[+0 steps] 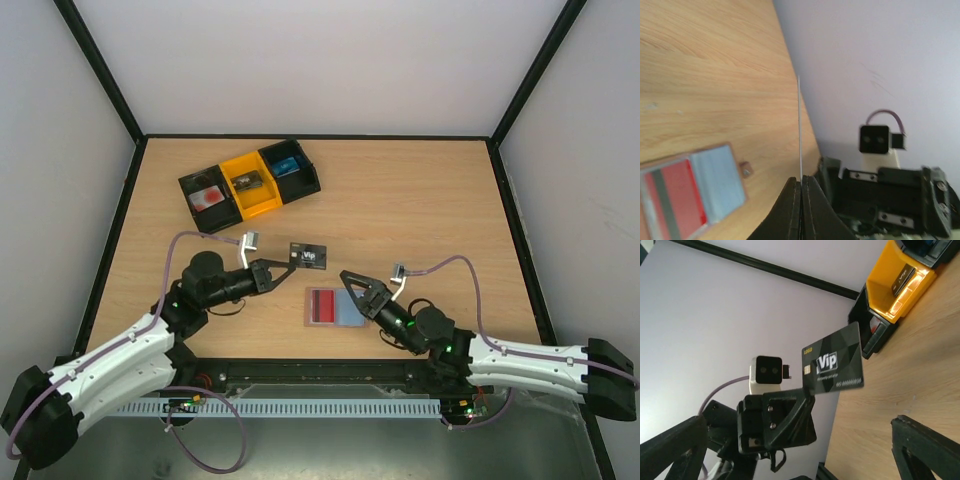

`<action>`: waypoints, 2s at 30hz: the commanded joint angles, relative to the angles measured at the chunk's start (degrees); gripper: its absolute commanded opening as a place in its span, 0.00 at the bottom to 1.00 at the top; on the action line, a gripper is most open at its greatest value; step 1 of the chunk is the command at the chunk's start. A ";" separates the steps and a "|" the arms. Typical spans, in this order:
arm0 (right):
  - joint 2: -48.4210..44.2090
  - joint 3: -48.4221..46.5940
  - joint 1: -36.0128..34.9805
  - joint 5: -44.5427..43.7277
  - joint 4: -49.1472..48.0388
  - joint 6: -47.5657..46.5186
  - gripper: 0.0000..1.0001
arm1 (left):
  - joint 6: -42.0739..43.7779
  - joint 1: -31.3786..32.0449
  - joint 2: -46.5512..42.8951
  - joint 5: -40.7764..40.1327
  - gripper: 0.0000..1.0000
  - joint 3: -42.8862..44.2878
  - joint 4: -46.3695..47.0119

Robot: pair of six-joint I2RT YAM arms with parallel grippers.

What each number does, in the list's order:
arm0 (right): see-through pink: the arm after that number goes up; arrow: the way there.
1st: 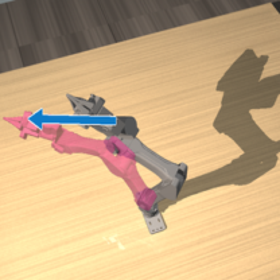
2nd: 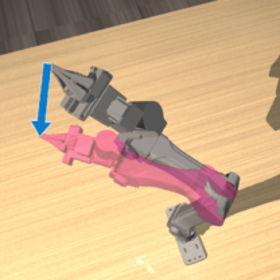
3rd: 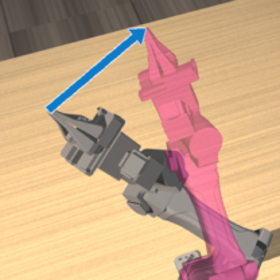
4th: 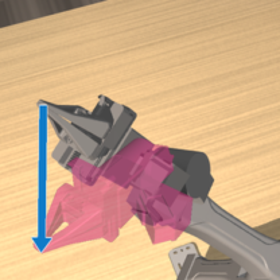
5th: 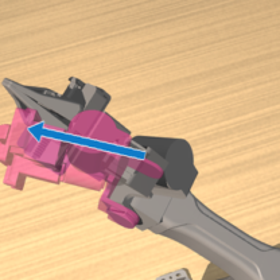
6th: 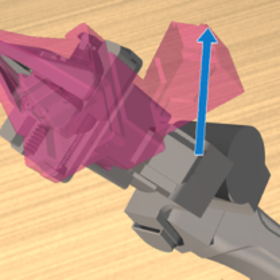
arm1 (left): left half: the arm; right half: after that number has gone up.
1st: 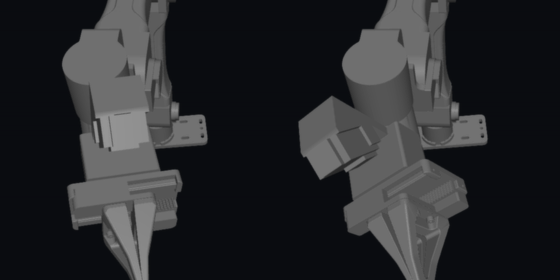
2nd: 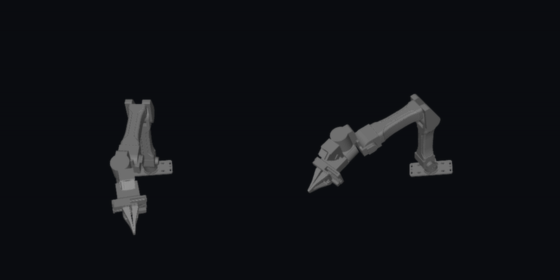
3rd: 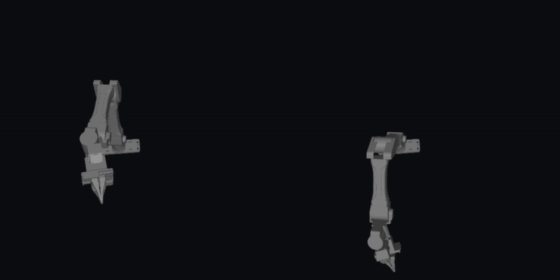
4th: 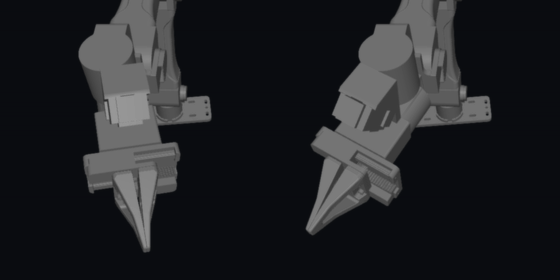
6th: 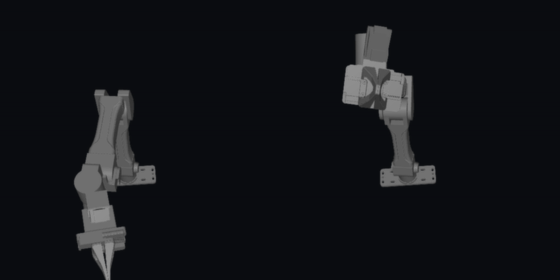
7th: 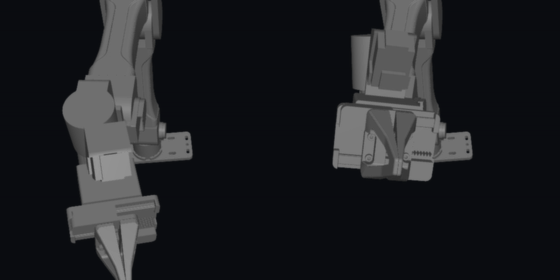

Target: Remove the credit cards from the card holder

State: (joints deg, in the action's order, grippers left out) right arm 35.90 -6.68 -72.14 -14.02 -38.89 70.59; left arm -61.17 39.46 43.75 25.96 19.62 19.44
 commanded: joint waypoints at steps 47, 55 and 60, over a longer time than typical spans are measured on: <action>-11.29 -4.69 -0.37 -10.33 26.22 -17.21 0.98 | 13.80 -32.54 63.08 -21.29 0.03 49.09 -11.74; -12.43 -5.05 -0.37 -10.85 28.56 -15.35 0.98 | 13.35 -32.38 67.87 -20.11 0.03 52.62 -12.29; -13.21 -4.75 -0.37 -11.03 28.62 -14.60 0.97 | 13.50 -32.19 69.13 -20.15 0.03 54.54 -13.10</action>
State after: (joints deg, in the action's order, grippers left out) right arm 23.57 -10.11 -72.14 -23.00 -11.79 54.76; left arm -47.81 7.38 112.05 5.78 71.44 6.70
